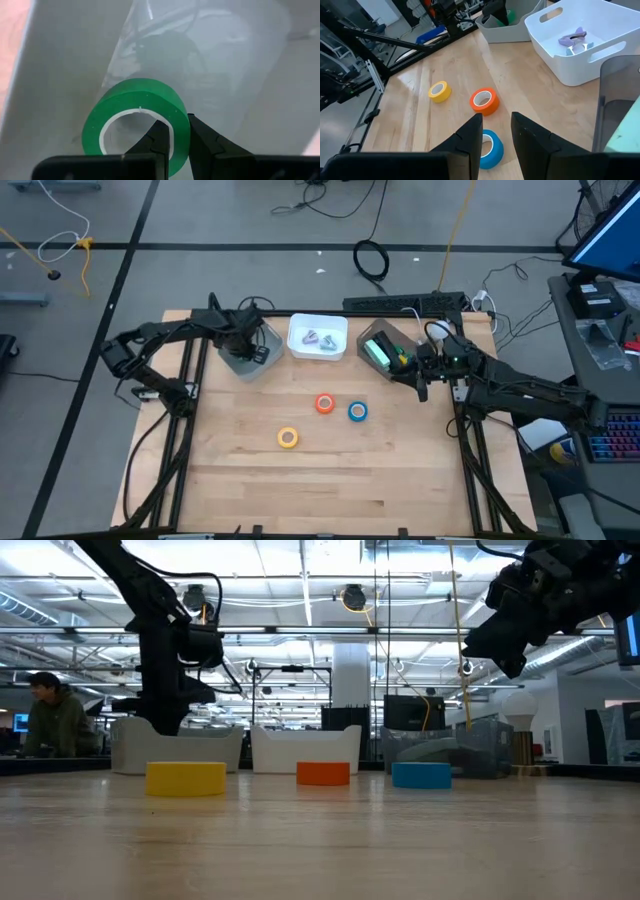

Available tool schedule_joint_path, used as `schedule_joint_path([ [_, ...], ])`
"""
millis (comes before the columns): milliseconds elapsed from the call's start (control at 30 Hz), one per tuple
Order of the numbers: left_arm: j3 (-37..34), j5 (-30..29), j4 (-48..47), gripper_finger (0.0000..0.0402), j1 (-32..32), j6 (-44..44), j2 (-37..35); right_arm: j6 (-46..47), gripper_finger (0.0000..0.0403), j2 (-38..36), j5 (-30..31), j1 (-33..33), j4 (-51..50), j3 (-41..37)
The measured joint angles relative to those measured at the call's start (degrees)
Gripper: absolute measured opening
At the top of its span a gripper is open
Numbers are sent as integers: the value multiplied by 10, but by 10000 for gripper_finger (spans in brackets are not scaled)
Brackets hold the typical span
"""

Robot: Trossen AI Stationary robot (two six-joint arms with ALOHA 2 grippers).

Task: Pick and place Stapler, Stapler remover, tape
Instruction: Put the green tape into the gray bin, then put the yellow tape into the gray bin

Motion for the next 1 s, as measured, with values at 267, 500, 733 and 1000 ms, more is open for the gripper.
schedule_joint_path([
  [267,0,-12,-27,38,-1,1,0,-2,94,0,0,0,2,0],
  [500,0,-14,-30,94,-1,2,0,-2,94,0,0,0,2,0],
  [733,0,-17,-41,114,-1,4,0,-2,96,0,0,0,2,0],
  [1000,19,-8,-42,116,4,4,-11,-2,95,0,0,0,2,0],
])
